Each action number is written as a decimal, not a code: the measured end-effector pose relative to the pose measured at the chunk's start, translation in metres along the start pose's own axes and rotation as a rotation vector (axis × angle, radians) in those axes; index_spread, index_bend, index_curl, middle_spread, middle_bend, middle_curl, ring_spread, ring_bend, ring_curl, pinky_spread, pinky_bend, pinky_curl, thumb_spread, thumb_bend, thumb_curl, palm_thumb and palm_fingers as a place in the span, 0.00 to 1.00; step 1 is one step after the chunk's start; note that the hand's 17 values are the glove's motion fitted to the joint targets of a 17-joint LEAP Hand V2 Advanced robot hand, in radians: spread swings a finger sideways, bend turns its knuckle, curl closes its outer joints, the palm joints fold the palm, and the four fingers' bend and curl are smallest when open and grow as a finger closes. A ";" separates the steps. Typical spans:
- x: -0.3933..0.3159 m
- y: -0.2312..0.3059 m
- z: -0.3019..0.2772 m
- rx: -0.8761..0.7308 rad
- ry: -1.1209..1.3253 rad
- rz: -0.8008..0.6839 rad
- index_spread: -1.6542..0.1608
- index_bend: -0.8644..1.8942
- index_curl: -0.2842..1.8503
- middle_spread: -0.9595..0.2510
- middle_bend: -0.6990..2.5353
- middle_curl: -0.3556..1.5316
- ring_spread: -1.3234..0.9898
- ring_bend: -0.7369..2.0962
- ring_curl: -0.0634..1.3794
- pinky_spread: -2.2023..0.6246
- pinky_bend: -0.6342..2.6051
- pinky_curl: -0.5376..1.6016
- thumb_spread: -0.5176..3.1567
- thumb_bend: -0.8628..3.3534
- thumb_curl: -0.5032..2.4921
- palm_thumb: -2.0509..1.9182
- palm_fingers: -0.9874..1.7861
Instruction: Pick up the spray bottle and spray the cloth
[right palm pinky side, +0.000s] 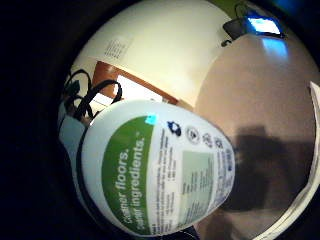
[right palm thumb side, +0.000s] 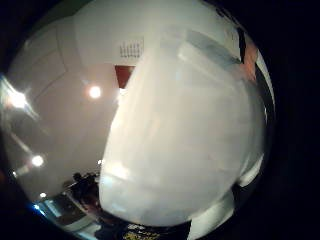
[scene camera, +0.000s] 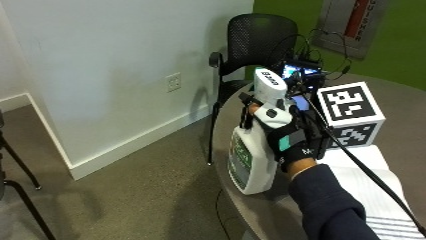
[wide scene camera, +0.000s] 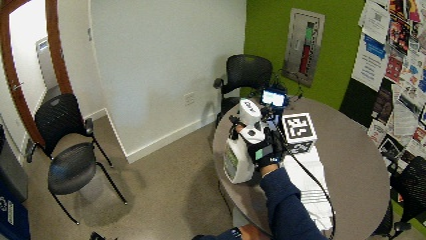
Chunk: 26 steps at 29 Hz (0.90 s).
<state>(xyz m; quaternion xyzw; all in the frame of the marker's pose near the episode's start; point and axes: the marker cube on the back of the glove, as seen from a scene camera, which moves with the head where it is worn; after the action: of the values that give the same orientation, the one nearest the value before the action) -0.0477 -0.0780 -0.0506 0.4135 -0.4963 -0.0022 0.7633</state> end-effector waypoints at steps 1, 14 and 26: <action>-0.001 0.000 0.000 0.003 0.008 0.004 0.76 0.41 0.23 0.63 0.41 0.44 0.47 0.53 0.34 0.66 0.36 0.42 0.33 0.20 0.38 0.77 0.84; -0.011 -0.005 -0.006 0.070 0.050 -0.015 0.76 0.42 0.29 0.64 0.44 0.47 0.47 0.53 0.35 0.67 0.34 0.42 0.31 0.20 0.39 0.77 0.86; -0.013 -0.003 -0.008 0.029 0.074 -0.055 0.76 0.42 0.33 0.65 0.44 0.47 0.47 0.53 0.36 0.67 0.33 0.43 0.29 0.20 0.40 0.78 0.85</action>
<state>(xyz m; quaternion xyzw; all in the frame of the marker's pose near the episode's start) -0.0468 -0.0695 -0.0635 0.4378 -0.4561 -0.0004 0.7748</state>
